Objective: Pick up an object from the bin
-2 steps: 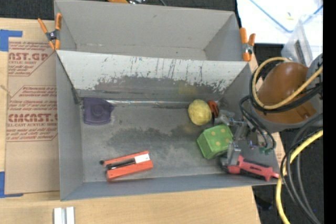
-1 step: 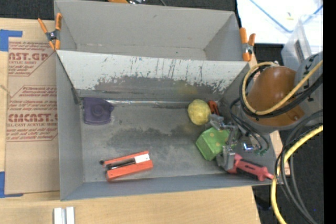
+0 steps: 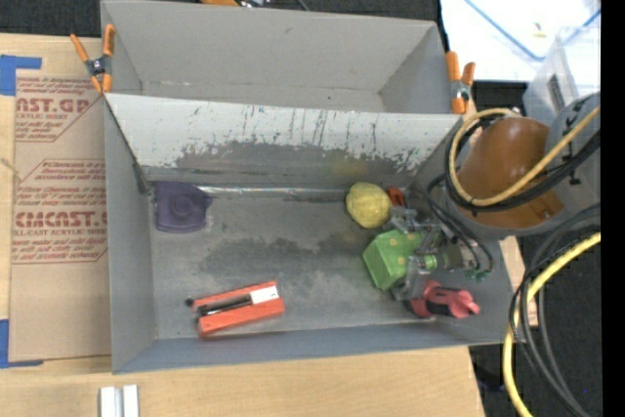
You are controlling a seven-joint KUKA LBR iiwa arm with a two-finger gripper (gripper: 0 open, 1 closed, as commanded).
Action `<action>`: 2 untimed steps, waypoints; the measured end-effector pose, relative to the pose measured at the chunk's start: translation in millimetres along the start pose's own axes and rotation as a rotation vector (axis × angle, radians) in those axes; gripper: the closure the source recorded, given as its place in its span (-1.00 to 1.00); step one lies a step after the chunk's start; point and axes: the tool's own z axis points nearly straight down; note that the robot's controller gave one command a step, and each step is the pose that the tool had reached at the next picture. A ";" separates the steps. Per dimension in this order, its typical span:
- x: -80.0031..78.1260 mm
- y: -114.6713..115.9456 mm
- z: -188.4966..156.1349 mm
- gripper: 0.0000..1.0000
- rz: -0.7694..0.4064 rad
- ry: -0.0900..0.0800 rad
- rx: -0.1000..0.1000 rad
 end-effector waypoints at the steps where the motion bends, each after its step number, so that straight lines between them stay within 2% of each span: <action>1: -0.1 0.1 -0.3 1.00 0.000 0.000 0.000; 2: 0.4 0.8 -17.6 1.00 -0.004 0.004 0.001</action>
Offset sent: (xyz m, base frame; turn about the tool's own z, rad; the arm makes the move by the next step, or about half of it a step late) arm 0.0000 0.0000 0.0423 -0.0004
